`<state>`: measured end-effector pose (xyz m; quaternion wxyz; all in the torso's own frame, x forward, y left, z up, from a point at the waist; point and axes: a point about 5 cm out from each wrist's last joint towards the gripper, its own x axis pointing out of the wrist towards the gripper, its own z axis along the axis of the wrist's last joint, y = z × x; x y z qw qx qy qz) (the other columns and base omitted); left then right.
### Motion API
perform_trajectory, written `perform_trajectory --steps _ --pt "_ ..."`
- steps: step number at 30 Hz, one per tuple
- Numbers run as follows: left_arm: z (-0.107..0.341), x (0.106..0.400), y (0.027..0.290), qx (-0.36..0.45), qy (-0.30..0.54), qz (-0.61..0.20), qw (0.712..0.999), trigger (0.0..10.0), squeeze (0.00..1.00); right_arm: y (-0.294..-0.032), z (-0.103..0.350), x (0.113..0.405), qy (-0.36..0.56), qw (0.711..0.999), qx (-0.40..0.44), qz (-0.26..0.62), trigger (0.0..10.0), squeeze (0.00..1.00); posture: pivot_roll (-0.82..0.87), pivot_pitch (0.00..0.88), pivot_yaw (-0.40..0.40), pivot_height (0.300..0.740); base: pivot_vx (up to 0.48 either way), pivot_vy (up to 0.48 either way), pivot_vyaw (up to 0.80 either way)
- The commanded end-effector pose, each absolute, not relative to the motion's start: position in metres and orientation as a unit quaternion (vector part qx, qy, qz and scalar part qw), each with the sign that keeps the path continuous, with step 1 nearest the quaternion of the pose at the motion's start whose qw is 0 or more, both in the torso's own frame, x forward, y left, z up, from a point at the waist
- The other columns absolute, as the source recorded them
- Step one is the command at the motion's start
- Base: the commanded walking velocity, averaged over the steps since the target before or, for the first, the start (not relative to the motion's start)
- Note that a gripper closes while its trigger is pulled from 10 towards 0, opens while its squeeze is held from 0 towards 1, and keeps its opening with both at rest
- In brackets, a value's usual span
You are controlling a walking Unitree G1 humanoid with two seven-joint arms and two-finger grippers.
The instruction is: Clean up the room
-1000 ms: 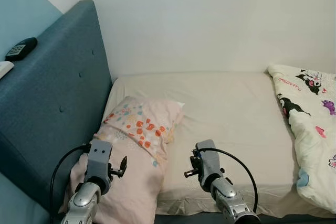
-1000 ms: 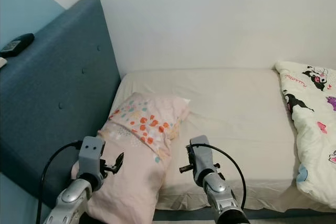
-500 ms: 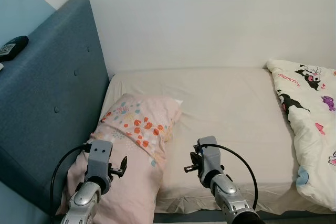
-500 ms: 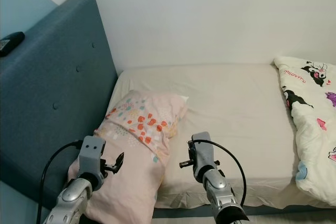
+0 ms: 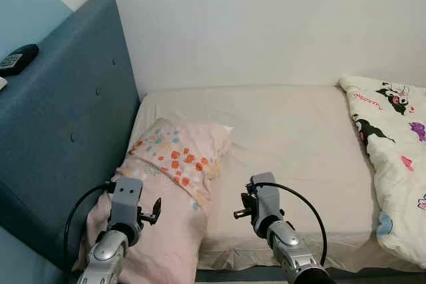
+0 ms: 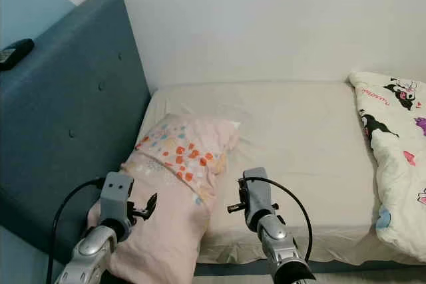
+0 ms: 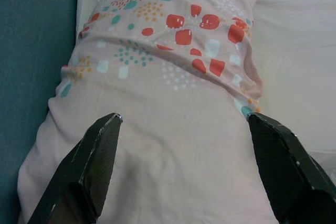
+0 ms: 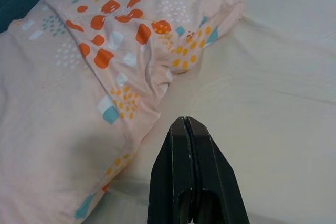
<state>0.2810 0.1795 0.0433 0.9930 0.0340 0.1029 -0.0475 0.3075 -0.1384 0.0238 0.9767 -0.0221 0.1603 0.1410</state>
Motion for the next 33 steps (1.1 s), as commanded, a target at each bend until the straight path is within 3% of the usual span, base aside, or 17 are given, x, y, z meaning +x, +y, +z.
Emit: perform_trajectory --steps 1,17,33 --pt "0.0375 0.279 0.18 0.034 0.119 -0.046 0.991 10.0 0.0 -0.1396 0.0221 0.3059 0.161 0.977 -0.017 0.137 10.0 0.0 0.0 0.104 -0.025 0.696 0.0 0.0 0.0" --pt "0.0363 0.2793 0.1801 0.042 0.124 -0.046 0.99 10.0 0.0 -0.1396 0.0209 0.3044 0.16 0.978 -0.012 0.136 10.0 0.0 0.0 0.089 -0.019 0.691 0.0 0.0 0.0" --pt "0.0347 0.2786 0.1779 0.041 0.126 -0.047 0.99 10.0 0.0 -0.1398 0.0217 0.3043 0.156 0.978 -0.01 0.139 10.0 0.0 0.0 0.088 -0.023 0.641 0.0 0.0 0.0"
